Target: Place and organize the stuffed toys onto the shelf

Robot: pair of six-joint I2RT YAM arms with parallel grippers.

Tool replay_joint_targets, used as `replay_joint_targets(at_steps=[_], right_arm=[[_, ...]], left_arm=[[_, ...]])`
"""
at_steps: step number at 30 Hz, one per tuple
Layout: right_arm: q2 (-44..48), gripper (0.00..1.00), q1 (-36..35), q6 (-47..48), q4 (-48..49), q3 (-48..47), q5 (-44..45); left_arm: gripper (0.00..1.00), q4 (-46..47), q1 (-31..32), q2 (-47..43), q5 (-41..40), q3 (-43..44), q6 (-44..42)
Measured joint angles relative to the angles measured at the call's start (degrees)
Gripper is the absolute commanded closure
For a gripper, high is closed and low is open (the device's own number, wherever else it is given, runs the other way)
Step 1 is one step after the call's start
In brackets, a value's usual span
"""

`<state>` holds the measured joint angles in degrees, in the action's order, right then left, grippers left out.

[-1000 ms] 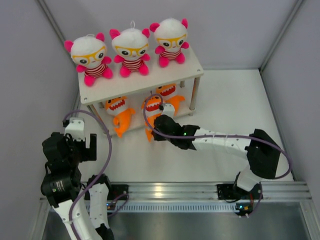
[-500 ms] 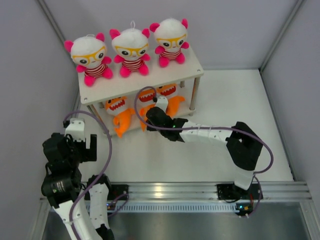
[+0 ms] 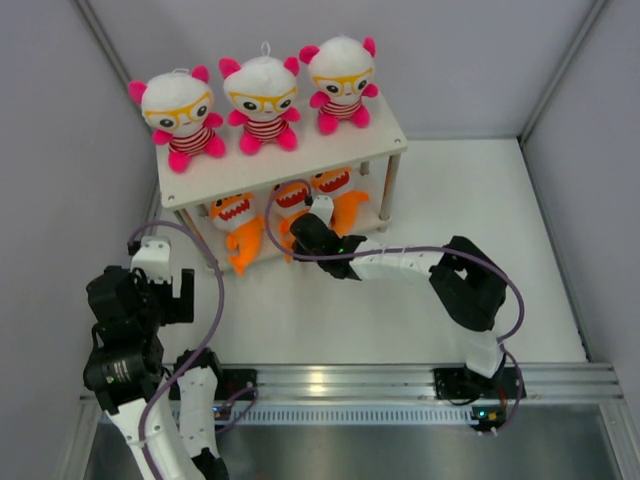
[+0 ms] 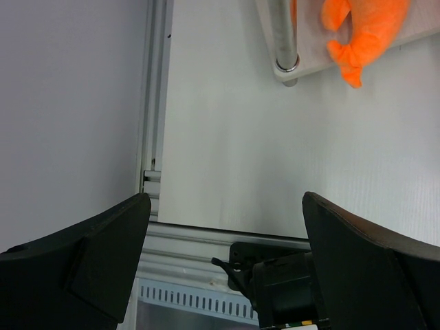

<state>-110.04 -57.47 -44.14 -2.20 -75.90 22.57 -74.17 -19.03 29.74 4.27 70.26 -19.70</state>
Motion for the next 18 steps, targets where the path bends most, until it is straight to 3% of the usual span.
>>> replay_joint_targets(at_steps=[18], right_arm=[[-0.4, 1.00, 0.0, 2.7, 0.7, -2.2, -2.8]], left_arm=[[0.02, 0.0, 0.0, 0.0, 0.0, -0.3, -0.2]])
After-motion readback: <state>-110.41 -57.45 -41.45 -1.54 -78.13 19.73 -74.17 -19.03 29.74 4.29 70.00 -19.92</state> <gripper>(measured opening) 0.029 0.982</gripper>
